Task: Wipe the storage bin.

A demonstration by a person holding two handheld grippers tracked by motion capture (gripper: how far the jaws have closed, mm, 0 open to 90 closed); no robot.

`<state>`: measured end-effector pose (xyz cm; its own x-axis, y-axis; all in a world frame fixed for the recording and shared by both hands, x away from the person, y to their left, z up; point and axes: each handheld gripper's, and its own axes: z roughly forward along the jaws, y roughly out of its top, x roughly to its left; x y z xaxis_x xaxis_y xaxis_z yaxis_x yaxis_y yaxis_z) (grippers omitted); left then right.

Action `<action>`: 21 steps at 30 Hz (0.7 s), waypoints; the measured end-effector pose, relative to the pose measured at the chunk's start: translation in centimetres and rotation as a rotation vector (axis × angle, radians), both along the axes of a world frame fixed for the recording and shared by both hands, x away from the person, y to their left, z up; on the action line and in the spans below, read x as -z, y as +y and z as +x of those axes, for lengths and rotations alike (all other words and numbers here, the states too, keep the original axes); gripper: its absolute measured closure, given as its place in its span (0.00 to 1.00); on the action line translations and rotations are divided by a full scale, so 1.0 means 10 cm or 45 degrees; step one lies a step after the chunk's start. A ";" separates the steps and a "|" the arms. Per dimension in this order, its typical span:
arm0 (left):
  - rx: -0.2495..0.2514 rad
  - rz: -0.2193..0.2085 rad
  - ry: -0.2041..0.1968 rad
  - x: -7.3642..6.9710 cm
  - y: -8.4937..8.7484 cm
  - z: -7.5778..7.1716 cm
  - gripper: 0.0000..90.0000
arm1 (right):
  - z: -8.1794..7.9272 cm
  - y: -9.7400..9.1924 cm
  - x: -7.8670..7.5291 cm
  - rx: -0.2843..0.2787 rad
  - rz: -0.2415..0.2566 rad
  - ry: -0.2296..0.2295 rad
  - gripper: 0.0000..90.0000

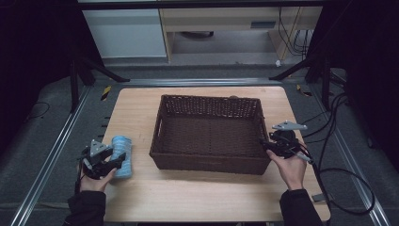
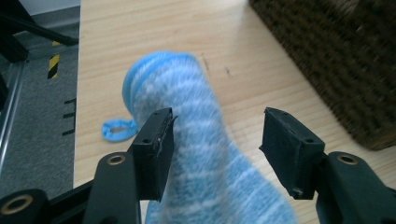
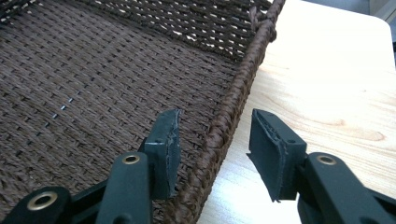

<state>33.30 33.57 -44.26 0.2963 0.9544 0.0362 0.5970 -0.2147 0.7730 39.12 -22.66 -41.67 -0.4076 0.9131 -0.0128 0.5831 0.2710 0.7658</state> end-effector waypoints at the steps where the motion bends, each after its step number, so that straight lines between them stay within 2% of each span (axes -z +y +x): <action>1: 0.004 -0.012 -0.001 -0.02 -0.01 0.00 0.48 | 0.00 0.00 -0.01 -0.001 -0.003 -0.004 0.59; 5: 0.042 -0.070 -0.014 -0.11 -0.09 0.01 0.48 | 0.00 0.01 0.00 -0.008 -0.016 0.008 0.65; 9: 0.085 -0.084 -0.052 -0.23 -0.17 0.07 0.49 | 0.02 0.02 0.02 -0.017 -0.019 0.022 0.73; 12: 0.117 -0.118 -0.064 -0.32 -0.25 0.13 0.49 | 0.04 0.04 0.01 -0.012 -0.047 0.023 0.76; 21: 0.207 -0.122 -0.056 -0.41 -0.58 0.30 0.51 | 0.16 0.05 0.02 -0.049 -0.016 0.019 0.78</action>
